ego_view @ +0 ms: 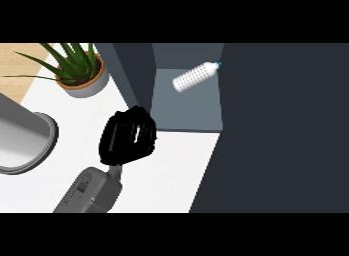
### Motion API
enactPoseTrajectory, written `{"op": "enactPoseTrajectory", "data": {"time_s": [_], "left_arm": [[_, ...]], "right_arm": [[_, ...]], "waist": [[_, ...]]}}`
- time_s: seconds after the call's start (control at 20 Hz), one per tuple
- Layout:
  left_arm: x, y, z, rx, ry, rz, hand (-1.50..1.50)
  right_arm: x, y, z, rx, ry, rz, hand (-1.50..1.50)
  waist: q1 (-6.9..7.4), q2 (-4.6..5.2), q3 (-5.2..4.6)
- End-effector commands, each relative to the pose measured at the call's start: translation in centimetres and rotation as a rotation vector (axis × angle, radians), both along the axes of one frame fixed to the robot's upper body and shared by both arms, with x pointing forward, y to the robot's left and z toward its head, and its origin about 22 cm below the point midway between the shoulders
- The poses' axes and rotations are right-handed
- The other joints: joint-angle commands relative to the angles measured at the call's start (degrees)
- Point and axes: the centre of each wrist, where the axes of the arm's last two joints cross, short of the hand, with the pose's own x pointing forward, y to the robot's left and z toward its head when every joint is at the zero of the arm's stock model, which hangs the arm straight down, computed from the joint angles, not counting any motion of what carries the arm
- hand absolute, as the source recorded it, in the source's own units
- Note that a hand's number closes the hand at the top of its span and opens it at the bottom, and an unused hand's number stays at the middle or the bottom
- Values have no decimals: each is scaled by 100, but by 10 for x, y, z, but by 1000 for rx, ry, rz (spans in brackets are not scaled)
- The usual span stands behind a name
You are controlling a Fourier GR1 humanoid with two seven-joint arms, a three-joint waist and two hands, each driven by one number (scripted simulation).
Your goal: Pick up the bottled water, place it into the cabinet and close the cabinet
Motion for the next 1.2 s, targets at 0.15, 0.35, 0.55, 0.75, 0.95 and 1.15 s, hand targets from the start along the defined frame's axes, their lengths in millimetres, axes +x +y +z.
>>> {"op": "enactPoseTrajectory", "data": {"time_s": [0.15, 0.35, 0.55, 0.75, 0.95, 1.15], "left_arm": [[-68, 46, 7, -21, 13, 14, 150], [-103, 66, 19, -20, -3, 35, 150], [-117, 97, 33, 9, -33, 85, 150], [-160, 99, 31, -14, -4, 94, 150], [-182, 126, 42, -12, -15, 116, 150], [-185, 144, 48, -24, -26, 132, 150]], "right_arm": [[-13, 5, 27, -18, 12, 243, 150], [-21, 11, 34, -12, 32, 313, 150], [-15, 27, 33, -13, 34, 324, 150], [-5, 42, 36, 20, 13, 294, 150], [14, 66, 46, 9, -11, 276, 150], [38, 84, 70, 37, -7, 254, 150]], "waist": [[68, 48, -7], [60, 22, -13], [-13, 40, -18], [-20, 37, -17], [9, 45, -18], [-68, 78, -10]]}}
